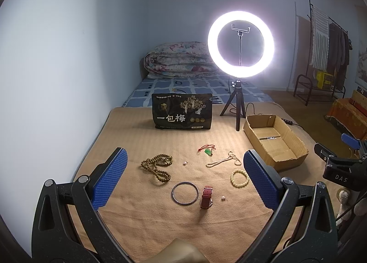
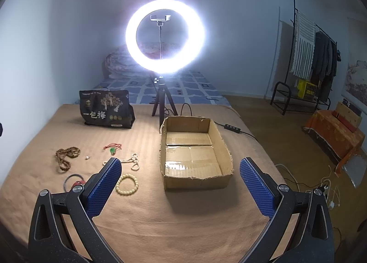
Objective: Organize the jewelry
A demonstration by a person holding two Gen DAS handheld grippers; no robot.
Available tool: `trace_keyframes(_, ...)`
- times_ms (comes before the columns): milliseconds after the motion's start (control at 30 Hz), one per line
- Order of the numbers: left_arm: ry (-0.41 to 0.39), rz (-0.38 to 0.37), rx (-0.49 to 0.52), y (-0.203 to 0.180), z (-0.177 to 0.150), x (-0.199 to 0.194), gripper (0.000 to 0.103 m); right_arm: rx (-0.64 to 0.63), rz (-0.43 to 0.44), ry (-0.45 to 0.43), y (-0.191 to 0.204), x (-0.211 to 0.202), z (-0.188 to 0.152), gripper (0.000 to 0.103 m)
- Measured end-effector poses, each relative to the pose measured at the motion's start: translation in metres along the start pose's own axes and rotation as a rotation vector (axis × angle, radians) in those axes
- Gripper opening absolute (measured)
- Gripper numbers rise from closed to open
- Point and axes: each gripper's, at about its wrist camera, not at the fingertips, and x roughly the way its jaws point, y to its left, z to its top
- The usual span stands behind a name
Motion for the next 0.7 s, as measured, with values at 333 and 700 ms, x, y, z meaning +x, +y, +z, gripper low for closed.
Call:
trace_keyframes(333,0.004,0.003,-0.003,-0.0015,-0.0025,0.0012,0.103,0.002,0.0,0.0,0.0001,0.0004,0.0006,0.102)
trace_keyframes(700,0.006,0.001,-0.006,-0.0004,-0.0029,0.0032,0.103,0.001,-0.002,-0.001,0.0008,0.0001,0.0006,0.102)
